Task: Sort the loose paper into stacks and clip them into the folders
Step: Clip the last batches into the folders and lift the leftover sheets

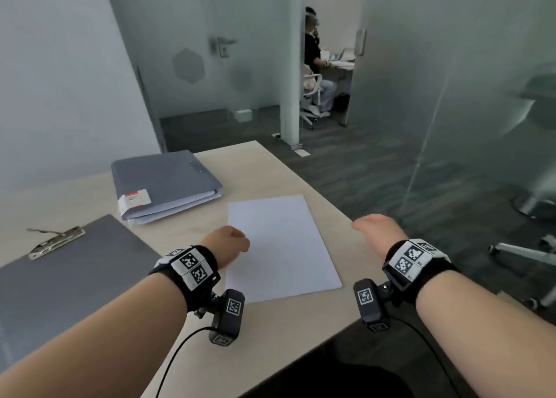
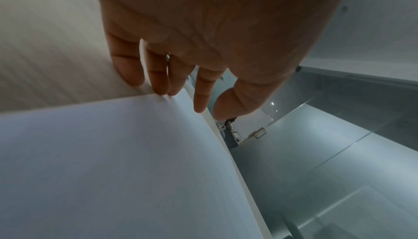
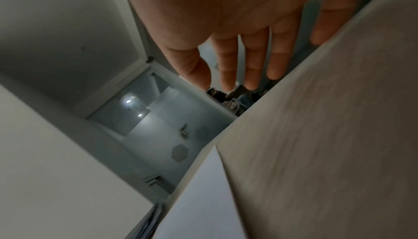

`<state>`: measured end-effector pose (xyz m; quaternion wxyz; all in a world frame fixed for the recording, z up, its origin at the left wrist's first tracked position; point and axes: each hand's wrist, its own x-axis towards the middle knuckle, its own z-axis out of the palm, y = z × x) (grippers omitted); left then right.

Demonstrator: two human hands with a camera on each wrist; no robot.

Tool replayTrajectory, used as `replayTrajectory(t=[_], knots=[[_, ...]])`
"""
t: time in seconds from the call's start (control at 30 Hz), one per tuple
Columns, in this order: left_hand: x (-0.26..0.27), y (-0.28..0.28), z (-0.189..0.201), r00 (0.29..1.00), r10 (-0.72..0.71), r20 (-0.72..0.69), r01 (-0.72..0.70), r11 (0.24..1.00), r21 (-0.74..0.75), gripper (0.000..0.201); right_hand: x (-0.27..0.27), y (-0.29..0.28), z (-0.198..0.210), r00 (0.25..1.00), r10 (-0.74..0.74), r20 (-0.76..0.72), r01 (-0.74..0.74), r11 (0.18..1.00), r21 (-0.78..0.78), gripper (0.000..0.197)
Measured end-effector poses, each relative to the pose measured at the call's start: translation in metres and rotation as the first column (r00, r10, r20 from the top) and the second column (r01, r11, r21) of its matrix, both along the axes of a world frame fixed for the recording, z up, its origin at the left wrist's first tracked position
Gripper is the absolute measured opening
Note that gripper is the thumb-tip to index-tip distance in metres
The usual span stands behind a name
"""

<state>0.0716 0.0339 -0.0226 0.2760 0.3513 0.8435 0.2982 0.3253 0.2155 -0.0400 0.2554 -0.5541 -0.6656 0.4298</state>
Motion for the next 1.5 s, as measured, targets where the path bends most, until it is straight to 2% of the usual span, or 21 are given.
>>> replayTrajectory(t=[0.07,0.13,0.2,0.27,0.33,0.37,0.43,0.53,0.6,0.67,0.73,0.87,0.93,1.0,1.07,1.13,1.2,1.27,1.37,1.43,1.5], knots=[[0.016,0.017,-0.001,0.999,-0.040,0.007,0.040,0.999,0.007,0.022,0.017,0.015,-0.006,0.988,0.072,0.140,-0.064,0.996,-0.059,0.040],[0.035,0.034,-0.003,0.996,-0.088,0.019,0.087,0.996,0.018,0.020,0.035,0.028,-0.016,0.967,0.123,0.224,-0.095,0.986,-0.134,0.042],[0.055,0.049,-0.006,0.991,-0.130,0.037,0.130,0.991,0.027,0.020,0.053,0.036,-0.029,0.980,0.096,0.171,-0.052,0.968,-0.247,0.048],[0.072,0.060,-0.009,0.982,-0.174,0.067,0.172,0.984,0.041,0.020,0.068,0.039,-0.037,0.987,0.103,0.123,-0.063,0.954,-0.294,0.058],[0.085,0.068,-0.012,0.972,-0.215,0.099,0.210,0.976,0.051,0.021,0.078,0.043,-0.039,0.983,0.133,0.126,-0.099,0.964,-0.248,0.042],[0.088,0.070,-0.013,0.969,-0.218,0.117,0.212,0.975,0.061,0.024,0.081,0.043,-0.036,0.979,0.138,0.151,-0.109,0.977,-0.182,0.028],[0.090,0.073,-0.015,0.971,-0.184,0.149,0.171,0.980,0.101,0.034,0.087,0.042,-0.027,0.985,0.081,0.150,-0.082,0.997,-0.003,0.018],[0.085,0.072,-0.015,0.973,-0.050,0.227,0.008,0.983,0.185,0.062,0.092,0.029,-0.009,1.000,0.027,-0.014,-0.024,0.985,0.170,0.016],[0.084,0.070,-0.012,0.939,0.007,0.343,-0.096,0.965,0.245,0.064,0.088,0.018,0.002,0.982,0.053,-0.182,-0.023,0.986,0.164,0.014],[0.087,0.066,0.000,0.860,-0.033,0.509,-0.163,0.928,0.336,0.046,0.081,0.006,0.013,0.922,0.062,-0.382,-0.021,0.994,0.110,0.018],[0.092,0.061,0.022,0.804,-0.124,0.582,-0.194,0.870,0.453,0.019,0.070,-0.001,0.022,0.852,0.060,-0.520,-0.016,0.996,0.087,0.022],[0.089,0.054,0.057,0.856,-0.213,0.472,-0.178,0.735,0.654,0.018,0.050,-0.010,0.045,0.693,0.046,-0.719,-0.031,0.999,0.034,0.022],[0.085,0.049,0.058,0.869,-0.226,0.440,-0.162,0.710,0.685,0.016,0.045,-0.013,0.051,0.655,0.070,-0.753,-0.081,0.996,0.023,0.023],[0.082,0.042,0.050,0.863,-0.228,0.450,-0.153,0.732,0.664,0.019,0.044,-0.018,0.050,0.683,0.093,-0.724,-0.109,0.994,0.025,0.024],[0.080,0.033,0.039,0.855,-0.222,0.469,-0.143,0.768,0.624,0.026,0.043,-0.023,0.042,0.743,0.099,-0.662,-0.102,0.994,0.034,0.024],[0.076,0.024,0.033,0.871,-0.227,0.436,-0.074,0.816,0.573,0.032,0.043,-0.026,0.034,0.808,0.111,-0.579,-0.088,0.994,0.067,0.022],[0.066,0.014,0.032,0.910,-0.247,0.334,0.051,0.865,0.499,0.032,0.041,-0.028,0.033,0.845,0.115,-0.522,-0.066,0.992,0.112,0.021],[0.049,0.003,0.034,0.949,-0.239,0.207,0.139,0.904,0.404,0.023,0.037,-0.032,0.038,0.851,0.117,-0.511,-0.047,0.988,0.148,0.021],[0.005,-0.015,0.031,0.994,-0.099,0.041,0.085,0.961,0.264,0.016,0.025,-0.039,0.046,0.835,0.124,-0.536,-0.054,0.988,0.145,0.025],[-0.032,-0.033,0.028,0.996,-0.011,-0.092,0.023,0.991,0.130,0.015,0.012,-0.044,0.048,0.839,0.141,-0.526,-0.079,0.987,0.138,0.023],[-0.073,-0.056,0.021,0.984,0.016,-0.177,-0.021,0.999,-0.026,0.021,-0.005,-0.050,0.046,0.842,0.174,-0.511,-0.129,0.984,0.124,0.021]])
